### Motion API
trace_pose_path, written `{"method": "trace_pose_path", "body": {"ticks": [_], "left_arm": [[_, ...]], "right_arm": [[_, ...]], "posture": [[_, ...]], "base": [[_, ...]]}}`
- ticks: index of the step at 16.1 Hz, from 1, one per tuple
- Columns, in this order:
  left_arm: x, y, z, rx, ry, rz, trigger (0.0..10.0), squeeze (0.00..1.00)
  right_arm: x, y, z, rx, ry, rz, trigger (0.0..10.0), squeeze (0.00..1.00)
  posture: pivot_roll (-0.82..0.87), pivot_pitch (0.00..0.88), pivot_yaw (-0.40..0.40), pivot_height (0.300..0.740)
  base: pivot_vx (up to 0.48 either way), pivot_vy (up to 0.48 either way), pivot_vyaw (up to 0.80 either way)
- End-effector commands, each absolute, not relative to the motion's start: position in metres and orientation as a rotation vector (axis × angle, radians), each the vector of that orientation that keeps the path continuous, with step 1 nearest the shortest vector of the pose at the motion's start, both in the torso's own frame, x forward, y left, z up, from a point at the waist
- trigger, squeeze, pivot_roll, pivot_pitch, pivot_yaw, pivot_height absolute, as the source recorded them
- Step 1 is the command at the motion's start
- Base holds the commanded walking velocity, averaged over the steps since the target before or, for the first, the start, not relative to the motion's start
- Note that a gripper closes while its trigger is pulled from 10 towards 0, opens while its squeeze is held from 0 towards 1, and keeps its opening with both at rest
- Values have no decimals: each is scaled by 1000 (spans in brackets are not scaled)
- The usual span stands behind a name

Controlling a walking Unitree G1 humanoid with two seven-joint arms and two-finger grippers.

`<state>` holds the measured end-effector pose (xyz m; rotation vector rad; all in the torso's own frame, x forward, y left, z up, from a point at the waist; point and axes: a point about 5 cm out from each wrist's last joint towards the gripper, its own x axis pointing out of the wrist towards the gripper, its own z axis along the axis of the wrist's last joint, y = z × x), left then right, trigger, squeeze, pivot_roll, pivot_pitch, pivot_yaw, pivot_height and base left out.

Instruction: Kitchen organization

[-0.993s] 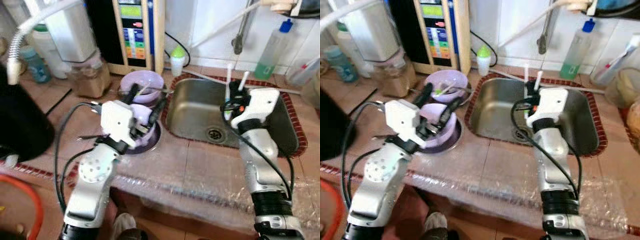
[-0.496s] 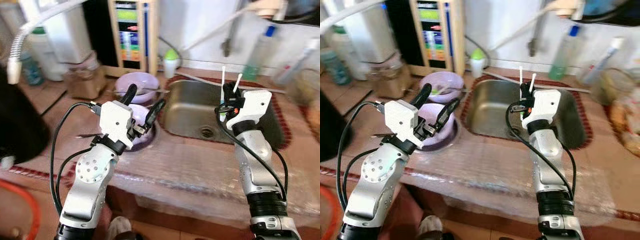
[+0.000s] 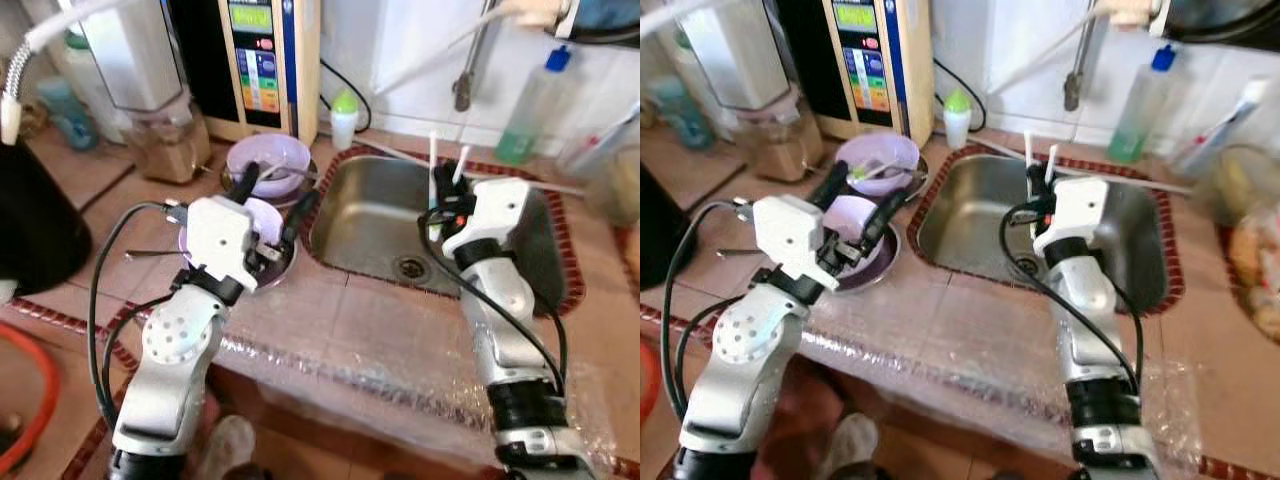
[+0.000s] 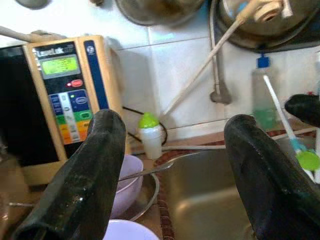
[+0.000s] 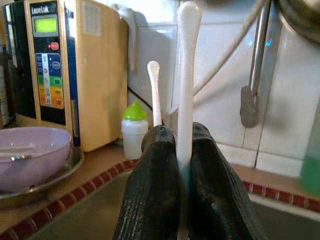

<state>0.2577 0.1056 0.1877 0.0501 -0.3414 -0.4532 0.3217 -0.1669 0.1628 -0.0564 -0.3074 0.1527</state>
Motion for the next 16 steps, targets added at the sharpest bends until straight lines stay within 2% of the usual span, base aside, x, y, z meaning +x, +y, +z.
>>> {"method": "trace_pose_path", "body": {"ticks": [1,2,6,8,11,16], "left_arm": [[257,104,190,62,-354,-446,10000,0],[257,105,190,63,-353,-439,10000,0],[255,113,180,97,-320,-413,10000,0],[251,118,171,107,-284,-420,10000,0],[250,112,173,98,-254,-502,10000,0],[249,103,173,62,-212,-614,10000,0]], "right_arm": [[323,-169,164,-47,-308,157,1020,0],[323,-167,164,-49,-306,162,10000,0],[323,-158,165,-81,-319,205,10000,0],[323,-155,164,-82,-317,218,10000,0],[326,-158,168,-80,-323,186,10000,0],[325,-171,157,-159,-257,79,10000,0]], "posture": [[-23,0,24,740],[-21,0,24,740],[-15,0,23,740],[-14,0,21,740],[-14,26,26,740],[-26,45,16,740]], "base": [[0,0,0],[0,0,0],[0,0,0],[0,0,800],[0,0,706],[0,0,0]]}}
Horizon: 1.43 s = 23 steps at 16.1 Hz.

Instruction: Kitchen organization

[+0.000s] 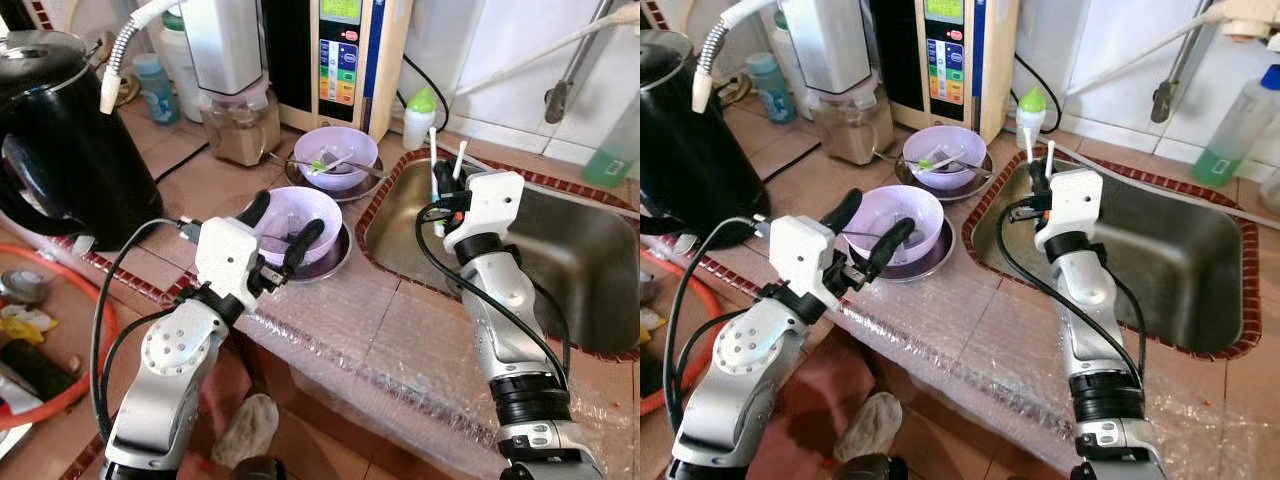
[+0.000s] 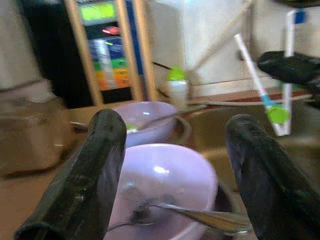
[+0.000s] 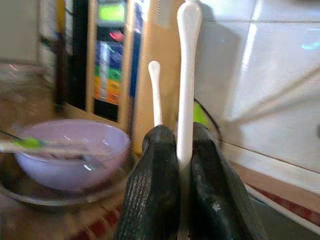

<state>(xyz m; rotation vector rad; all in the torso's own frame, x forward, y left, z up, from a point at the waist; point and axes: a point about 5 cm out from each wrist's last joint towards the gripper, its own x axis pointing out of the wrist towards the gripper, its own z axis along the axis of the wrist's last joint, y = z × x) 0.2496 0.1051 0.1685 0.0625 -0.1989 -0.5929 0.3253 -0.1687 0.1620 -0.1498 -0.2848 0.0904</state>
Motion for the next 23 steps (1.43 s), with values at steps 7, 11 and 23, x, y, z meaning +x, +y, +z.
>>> {"method": "trace_pose_path", "body": {"ticks": [7,11,23], "left_arm": [[257,112,169,116,-49,-861,10000,0],[256,109,163,160,53,-998,10000,0],[281,98,170,227,47,-1123,10000,0]], "right_arm": [[332,-149,129,-204,-107,77,10000,0],[332,-155,107,-202,-1,61,10000,800],[325,-168,104,-238,-7,-51,10000,1000]], "posture": [[41,7,-26,740],[28,0,-16,740],[-56,0,51,740]], "base": [[0,0,0],[0,0,0],[0,0,0]]}}
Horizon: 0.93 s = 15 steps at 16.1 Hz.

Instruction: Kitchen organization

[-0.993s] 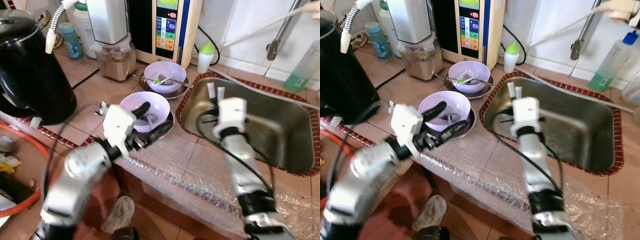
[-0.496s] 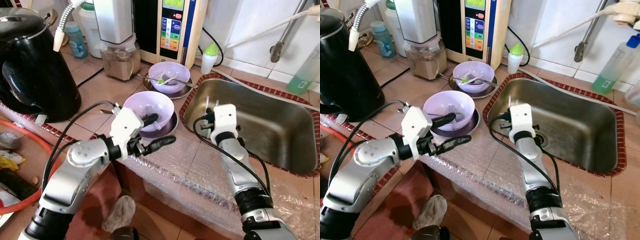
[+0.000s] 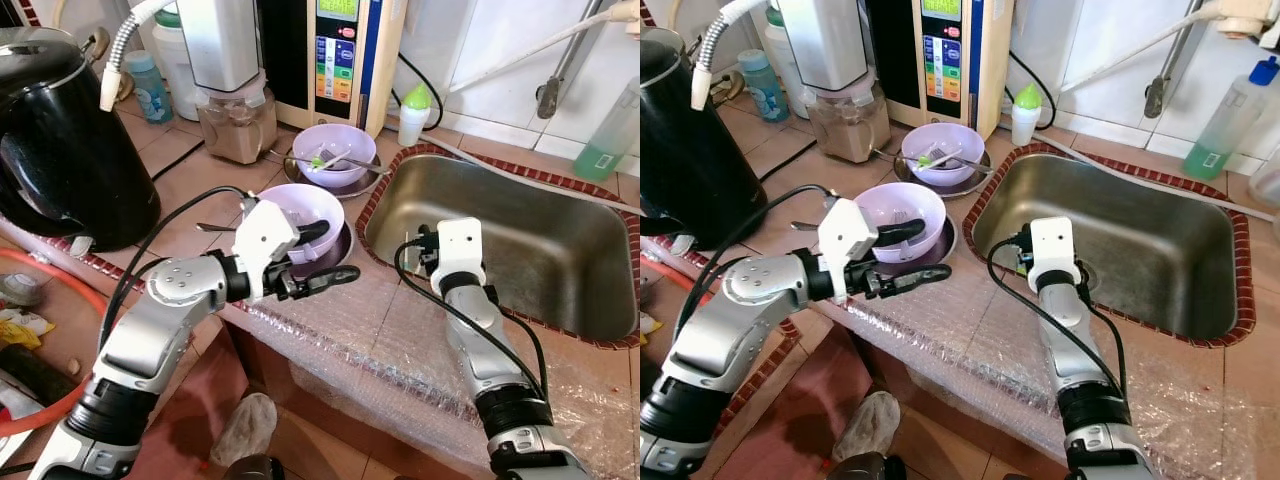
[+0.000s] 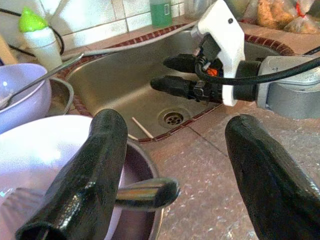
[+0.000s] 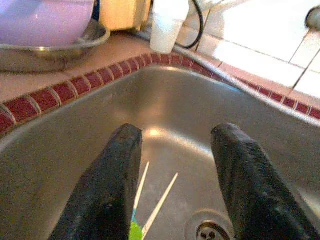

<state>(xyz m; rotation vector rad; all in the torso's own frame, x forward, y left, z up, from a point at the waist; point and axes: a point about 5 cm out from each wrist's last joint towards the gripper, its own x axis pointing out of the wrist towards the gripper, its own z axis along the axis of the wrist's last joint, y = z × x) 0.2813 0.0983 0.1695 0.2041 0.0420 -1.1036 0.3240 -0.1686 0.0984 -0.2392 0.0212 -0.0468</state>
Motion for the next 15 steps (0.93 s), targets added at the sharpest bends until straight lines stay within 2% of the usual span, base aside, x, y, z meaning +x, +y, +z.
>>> {"method": "trace_pose_path", "body": {"ticks": [1,4,8,13,14,15], "left_arm": [[283,97,171,219,26,-1105,10000,0],[290,98,179,219,-92,-965,10000,0],[276,105,172,166,-160,-807,10000,0],[258,105,158,232,-181,-792,10000,0],[256,105,154,272,-186,-802,10000,0],[257,105,152,286,-186,-802,10000,0]], "right_arm": [[325,-164,111,-240,-45,-30,10000,1000],[323,-158,129,-202,-145,2,10000,1000],[314,-151,133,-185,-179,40,10000,1000],[311,-146,133,-141,-181,108,10000,1000],[309,-140,134,-114,-182,166,10000,455],[306,-134,135,-94,-178,220,10000,0]], "posture": [[-54,0,45,740],[-42,0,25,740],[-23,0,4,740],[5,9,-10,740],[5,11,-9,740],[3,13,-8,740]], "base": [[0,0,0],[0,0,0],[0,0,0],[0,0,0],[0,0,0],[0,0,0]]}}
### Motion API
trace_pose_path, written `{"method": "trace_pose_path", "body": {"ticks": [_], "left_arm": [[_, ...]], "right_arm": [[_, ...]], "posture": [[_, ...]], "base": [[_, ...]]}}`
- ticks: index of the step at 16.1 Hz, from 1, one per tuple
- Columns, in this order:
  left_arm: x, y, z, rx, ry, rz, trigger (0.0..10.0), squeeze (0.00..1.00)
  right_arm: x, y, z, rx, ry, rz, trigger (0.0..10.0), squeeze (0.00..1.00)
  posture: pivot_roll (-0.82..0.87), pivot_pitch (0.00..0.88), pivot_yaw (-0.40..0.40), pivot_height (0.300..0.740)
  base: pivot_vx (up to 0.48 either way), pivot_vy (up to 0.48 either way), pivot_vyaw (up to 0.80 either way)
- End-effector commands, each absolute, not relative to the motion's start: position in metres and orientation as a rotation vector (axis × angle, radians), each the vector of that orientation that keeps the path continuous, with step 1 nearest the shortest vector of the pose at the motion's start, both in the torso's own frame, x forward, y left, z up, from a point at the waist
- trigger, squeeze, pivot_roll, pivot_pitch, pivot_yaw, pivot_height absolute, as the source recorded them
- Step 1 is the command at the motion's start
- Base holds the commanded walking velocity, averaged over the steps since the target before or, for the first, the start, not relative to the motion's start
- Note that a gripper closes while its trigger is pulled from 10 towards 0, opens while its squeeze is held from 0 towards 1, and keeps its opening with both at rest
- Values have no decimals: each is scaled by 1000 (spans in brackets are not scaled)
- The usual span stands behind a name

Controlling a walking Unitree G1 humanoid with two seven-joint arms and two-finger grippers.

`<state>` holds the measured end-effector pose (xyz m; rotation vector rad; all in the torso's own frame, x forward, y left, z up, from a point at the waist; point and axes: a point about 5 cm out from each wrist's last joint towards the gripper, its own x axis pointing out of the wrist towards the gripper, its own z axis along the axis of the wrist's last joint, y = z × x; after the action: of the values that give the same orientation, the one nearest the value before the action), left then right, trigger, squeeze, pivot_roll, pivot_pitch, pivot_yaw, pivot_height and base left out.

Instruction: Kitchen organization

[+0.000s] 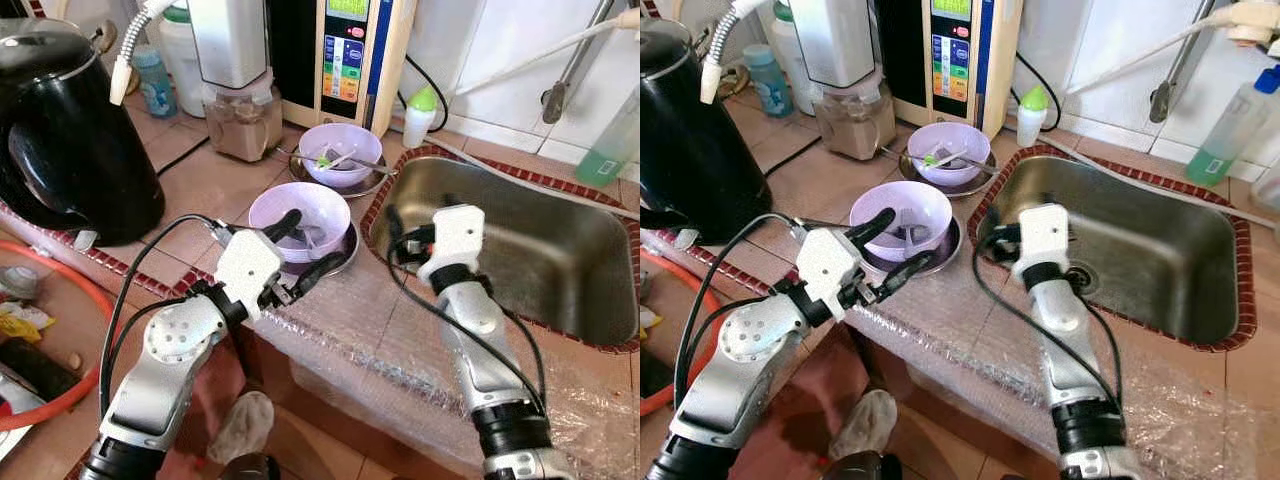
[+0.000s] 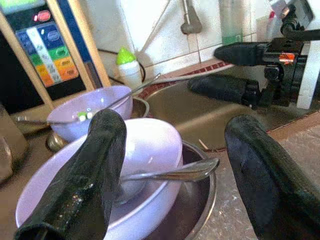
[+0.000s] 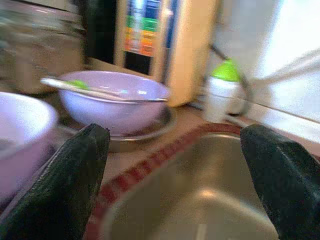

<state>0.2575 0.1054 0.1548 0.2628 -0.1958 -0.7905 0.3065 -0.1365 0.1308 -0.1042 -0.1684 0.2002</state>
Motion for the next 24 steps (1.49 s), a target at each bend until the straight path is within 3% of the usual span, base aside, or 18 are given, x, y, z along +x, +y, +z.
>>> {"method": "trace_pose_path", "body": {"ticks": [1,4,5,6,7,17,24], "left_arm": [[259,104,151,298,-190,-803,10000,0],[264,105,146,339,-191,-808,10000,0],[266,106,142,365,-183,-809,4980,0],[267,107,140,381,-186,-814,4000,0],[270,110,138,391,-184,-809,0,0],[280,104,135,411,-248,-829,0,0],[280,101,136,410,-278,-819,0,0]], "right_arm": [[304,-132,136,-85,-179,254,10000,0],[299,-131,133,-86,-156,306,10000,0],[297,-131,131,-92,-142,332,10000,0],[295,-131,130,-96,-132,351,10000,0],[293,-133,128,-95,-120,366,10000,0],[262,-153,119,-92,15,635,10000,0],[267,-152,117,-88,-3,593,10000,0]], "posture": [[1,13,-8,740],[-5,15,0,740],[-7,16,3,740],[-11,17,5,740],[-14,18,6,740],[-25,21,16,740],[-18,4,-2,740]], "base": [[0,0,0],[0,0,0],[0,0,0],[0,0,0],[0,0,0],[0,0,0],[0,0,0]]}}
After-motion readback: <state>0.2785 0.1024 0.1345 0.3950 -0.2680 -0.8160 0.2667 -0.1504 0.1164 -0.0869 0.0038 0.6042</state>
